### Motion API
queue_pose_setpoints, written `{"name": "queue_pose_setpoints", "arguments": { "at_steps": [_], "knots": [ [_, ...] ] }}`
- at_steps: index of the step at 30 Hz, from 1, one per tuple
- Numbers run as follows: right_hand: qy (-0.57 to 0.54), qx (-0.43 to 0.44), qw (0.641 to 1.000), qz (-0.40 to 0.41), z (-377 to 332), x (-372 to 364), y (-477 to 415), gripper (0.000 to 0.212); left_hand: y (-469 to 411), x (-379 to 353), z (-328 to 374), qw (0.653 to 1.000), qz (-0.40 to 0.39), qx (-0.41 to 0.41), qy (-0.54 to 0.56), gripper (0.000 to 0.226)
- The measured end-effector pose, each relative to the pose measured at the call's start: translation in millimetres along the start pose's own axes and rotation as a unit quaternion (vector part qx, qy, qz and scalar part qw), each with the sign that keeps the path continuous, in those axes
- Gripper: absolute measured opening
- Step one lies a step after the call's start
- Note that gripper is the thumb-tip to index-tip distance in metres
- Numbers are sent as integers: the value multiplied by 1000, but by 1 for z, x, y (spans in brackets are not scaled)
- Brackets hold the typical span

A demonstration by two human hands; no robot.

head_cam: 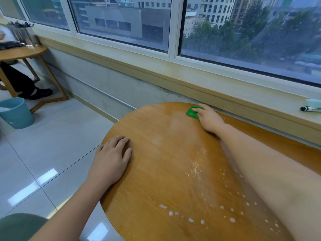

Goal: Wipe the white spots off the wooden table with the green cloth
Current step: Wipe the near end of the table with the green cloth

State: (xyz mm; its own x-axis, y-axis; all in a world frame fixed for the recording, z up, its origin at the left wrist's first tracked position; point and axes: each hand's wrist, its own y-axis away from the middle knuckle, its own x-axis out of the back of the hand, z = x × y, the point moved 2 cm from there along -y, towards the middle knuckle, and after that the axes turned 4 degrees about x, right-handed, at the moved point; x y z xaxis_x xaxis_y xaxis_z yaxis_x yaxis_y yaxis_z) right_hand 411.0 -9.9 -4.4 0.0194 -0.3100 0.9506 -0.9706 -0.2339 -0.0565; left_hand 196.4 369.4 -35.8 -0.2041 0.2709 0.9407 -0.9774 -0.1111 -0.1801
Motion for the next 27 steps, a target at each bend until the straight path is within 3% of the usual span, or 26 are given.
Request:
{"name": "queue_pose_setpoints", "arguments": {
  "at_steps": [4,7,14,20,23,27],
  "knots": [
    [-3,-66,997,31,39,11,18,45,2,2,3,1000,1,-6,-5,55],
    [-7,-43,999,26,16,7,39,45,2,2,4,1000,-2,-8,-6,54],
    [-41,132,989,-55,-101,-23,149,47,2,6,8,1000,-23,-5,-3,54],
    [-67,312,944,-88,-180,-53,263,46,12,8,29,999,-37,-35,4,48],
    [-68,392,914,-78,-195,-60,308,44,22,5,43,998,-41,-55,11,47],
    [-82,406,907,-73,-179,-52,317,41,29,0,54,997,-46,-64,24,51]
  ]
}}
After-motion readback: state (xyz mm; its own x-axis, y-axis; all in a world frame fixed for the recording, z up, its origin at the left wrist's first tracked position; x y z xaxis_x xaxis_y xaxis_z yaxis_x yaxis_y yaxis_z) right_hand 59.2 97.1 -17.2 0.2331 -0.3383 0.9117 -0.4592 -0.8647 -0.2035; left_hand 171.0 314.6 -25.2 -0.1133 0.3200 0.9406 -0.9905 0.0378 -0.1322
